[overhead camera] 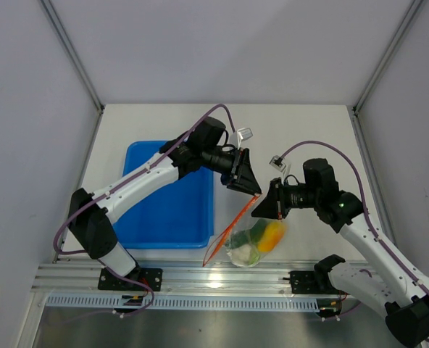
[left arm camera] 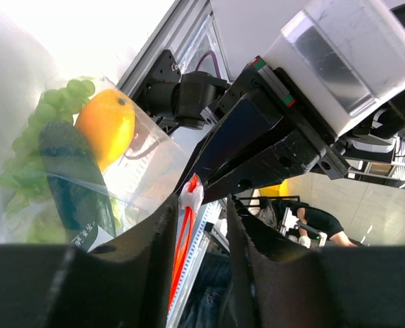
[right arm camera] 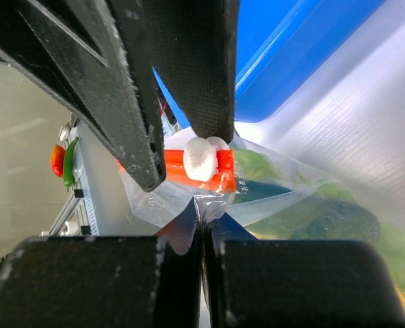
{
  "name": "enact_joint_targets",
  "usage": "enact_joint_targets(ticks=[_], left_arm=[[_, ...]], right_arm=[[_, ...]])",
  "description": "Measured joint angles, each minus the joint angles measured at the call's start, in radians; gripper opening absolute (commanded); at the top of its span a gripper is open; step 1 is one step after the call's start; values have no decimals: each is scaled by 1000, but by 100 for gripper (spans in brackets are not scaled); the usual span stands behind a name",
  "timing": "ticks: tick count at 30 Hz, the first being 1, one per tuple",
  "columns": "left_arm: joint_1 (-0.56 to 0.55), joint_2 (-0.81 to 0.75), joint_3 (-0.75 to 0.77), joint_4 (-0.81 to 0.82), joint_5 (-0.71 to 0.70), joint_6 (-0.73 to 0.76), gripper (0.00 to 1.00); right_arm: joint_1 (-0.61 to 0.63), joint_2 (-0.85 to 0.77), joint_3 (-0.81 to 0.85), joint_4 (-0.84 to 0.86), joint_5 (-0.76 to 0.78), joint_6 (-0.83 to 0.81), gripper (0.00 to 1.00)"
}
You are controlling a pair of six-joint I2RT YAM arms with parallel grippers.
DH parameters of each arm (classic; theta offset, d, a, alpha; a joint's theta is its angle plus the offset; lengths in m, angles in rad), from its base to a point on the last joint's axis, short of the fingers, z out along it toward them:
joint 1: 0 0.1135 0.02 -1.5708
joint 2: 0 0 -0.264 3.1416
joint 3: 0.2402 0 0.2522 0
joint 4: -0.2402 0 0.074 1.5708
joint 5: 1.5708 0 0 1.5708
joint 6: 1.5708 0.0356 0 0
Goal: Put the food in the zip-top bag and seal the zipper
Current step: Zip the zipper food storage bag at the center of the board.
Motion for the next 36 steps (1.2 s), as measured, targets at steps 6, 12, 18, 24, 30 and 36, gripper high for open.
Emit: enact_joint_targets(ticks=[6,12,18,24,30,36], left_arm=[[0,0,0,-18,-1,3,24],[0,0,0,-23,0,3,30],[-2,0,0,-23,0,3,28],[-5,0,0,-23,0,3,20],[-6,0,0,-23,1,3,25],[-11,0,0,-23,1,3,26]], right_arm=[[0,3,0,0,0,2,0],[0,3,0,1,0,3,0],[0,9,0,7,0,6,0],[0,10,0,7,-1,6,0],[0,10,0,8,-1,10,0],[0,10,0,8,-1,13,0]])
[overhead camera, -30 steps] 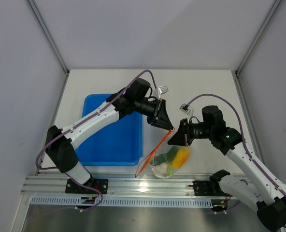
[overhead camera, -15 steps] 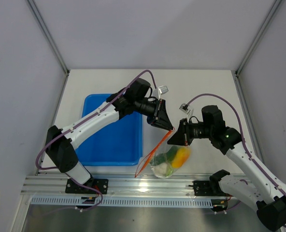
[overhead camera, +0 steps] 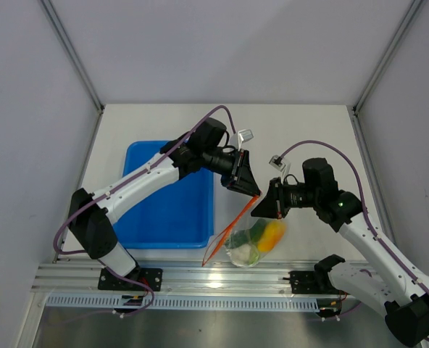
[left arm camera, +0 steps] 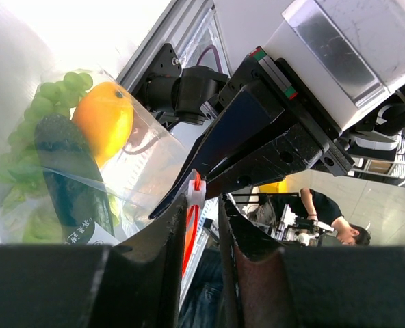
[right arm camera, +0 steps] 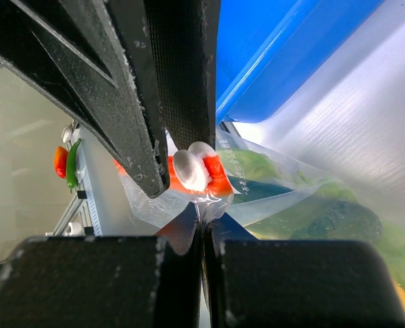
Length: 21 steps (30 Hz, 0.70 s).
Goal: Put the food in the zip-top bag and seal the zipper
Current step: Zip the zipper food storage bag at the center of the board.
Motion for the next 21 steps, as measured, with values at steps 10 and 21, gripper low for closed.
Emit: enact_joint_targets(ticks=[10,21], left_arm=[[-5,0,0,-1,0,0,17],[-5,7,0,-2,-1,-2,24]], right_arm=[[0,0,0,0,0,0,0],[0,4,2,0,-9,0,0]])
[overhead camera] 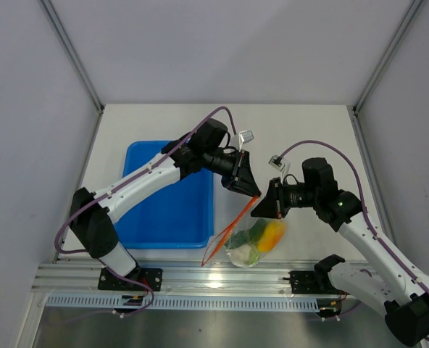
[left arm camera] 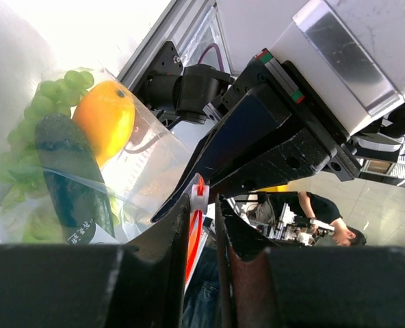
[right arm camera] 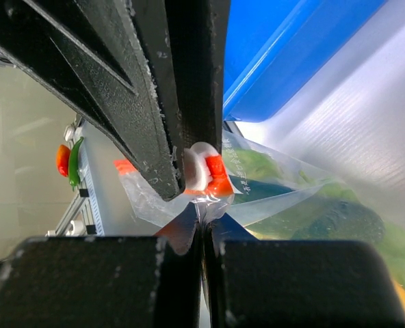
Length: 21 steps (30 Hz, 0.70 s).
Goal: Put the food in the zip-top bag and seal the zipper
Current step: Zip the zipper food storage bag at the center of the board.
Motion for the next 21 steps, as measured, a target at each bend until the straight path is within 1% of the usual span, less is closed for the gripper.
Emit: enact_joint_targets(ticks=[4,7,10,11,12,13,14,15,16,17,19,21], left_arm=[[0,4,0,-11,-3,0,25],[0,6,0,-24,-4,0,20],[0,9,0,-29,-5,2,13],[-1,9,0,-30,-5,2,8],[-1,9,0,-30,-5,2,6],[-2,9,0,-29,-5,3,1],[-2,9,0,-30,-5,3,1],[-2,9,0,-30,-5,8,1],[-2,9,0,-29,-5,9,1],[-2,9,0,-29,-5,9,0],[-2,9,0,-29,-5,10,1],[-2,9,0,-29,-5,16,0]], right_arm=[[0,2,0,0,-2,0,0],[0,2,0,0,-2,0,0],[0,2,0,0,-2,0,0],[0,2,0,0,-2,0,0],[0,2,0,0,-2,0,0],[0,2,0,0,-2,0,0],[0,2,0,-1,-2,0,3],[0,3,0,-1,-2,0,9],[0,3,2,-4,-1,0,19],[0,5,6,-9,-1,0,23],[-4,14,19,-22,-1,-14,27],[-15,25,38,-42,-11,-31,29]])
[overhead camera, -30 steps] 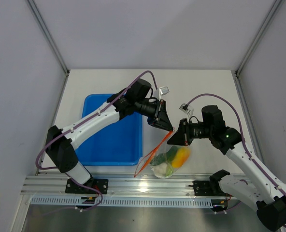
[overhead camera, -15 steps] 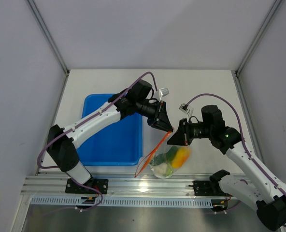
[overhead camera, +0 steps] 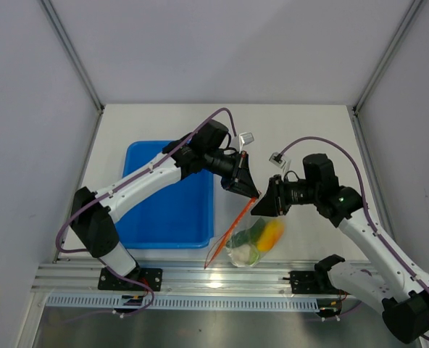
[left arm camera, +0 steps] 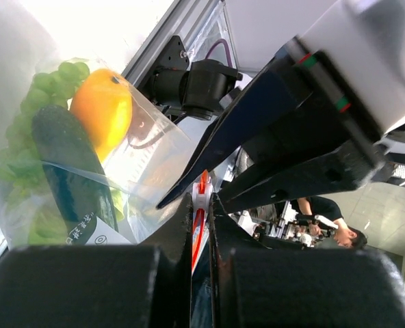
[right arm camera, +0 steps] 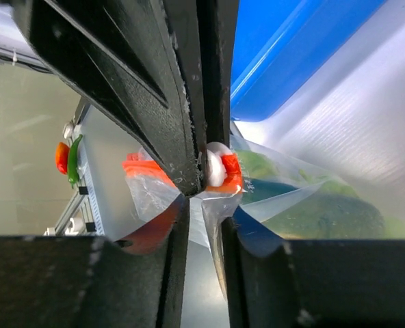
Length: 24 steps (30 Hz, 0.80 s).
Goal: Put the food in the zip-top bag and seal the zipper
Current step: Zip the zipper food storage bag at the center of the board.
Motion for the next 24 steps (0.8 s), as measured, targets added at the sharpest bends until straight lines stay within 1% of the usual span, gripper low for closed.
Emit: enact_joint_targets(ticks=[6,12,14,17,20,21,23,24], left_arm=[[0,0,0,0,1,20,0],[0,-14,0,6,9,40,1],[0,-23,0,12,16,46,1],[0,-34,0,19,29,47,1],[-1,-42,0,28,44,47,1],[-1,-43,-3,34,47,48,1],[-1,-48,-17,45,53,50,1],[1,-50,-24,50,59,50,1]], right_arm=[[-85,12,32,-13,-80,-26,38],[-102,35,32,32,-195,-13,38],[-102,42,32,51,-225,-3,36],[-101,45,32,78,-258,11,29],[-100,45,30,97,-270,21,19],[-100,45,28,105,-274,25,10],[-100,44,25,112,-280,37,0],[-101,44,24,114,-277,40,0]])
